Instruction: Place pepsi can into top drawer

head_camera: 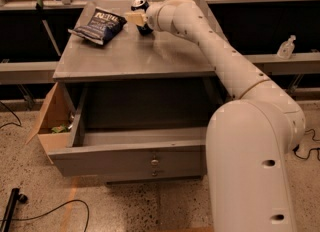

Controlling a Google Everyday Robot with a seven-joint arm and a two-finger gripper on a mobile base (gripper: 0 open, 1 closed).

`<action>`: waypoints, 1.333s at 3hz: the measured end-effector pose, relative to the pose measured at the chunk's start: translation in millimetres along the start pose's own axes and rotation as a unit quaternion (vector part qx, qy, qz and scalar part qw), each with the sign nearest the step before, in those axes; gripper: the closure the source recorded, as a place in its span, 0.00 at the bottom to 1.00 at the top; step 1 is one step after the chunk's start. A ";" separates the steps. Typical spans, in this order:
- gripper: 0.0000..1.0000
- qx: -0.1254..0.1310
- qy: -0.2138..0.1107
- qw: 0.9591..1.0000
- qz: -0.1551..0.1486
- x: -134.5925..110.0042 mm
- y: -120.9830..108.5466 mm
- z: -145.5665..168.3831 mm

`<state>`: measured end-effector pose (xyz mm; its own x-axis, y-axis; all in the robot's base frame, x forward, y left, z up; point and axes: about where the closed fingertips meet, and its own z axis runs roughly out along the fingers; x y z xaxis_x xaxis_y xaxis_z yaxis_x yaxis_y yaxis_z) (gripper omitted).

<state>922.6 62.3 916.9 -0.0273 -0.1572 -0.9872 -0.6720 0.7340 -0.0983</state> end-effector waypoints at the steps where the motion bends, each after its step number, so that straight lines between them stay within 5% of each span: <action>1: 0.64 -0.014 -0.002 1.000 -0.013 -8.0 1.4 -6.3; 2: 0.87 -0.001 -0.020 1.000 -0.004 -43.1 -8.8 -50.8; 3: 1.00 0.037 -0.043 0.998 0.017 -96.4 -15.6 -136.4; 4: 1.00 0.096 -0.070 0.992 0.053 -151.1 -18.2 -230.6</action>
Offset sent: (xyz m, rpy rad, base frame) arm -0.1049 -0.0702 0.0774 0.0243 0.0005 -0.0005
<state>768.4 -79.6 1096.8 0.0226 0.0110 -0.9997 -0.5179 0.8554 -0.0023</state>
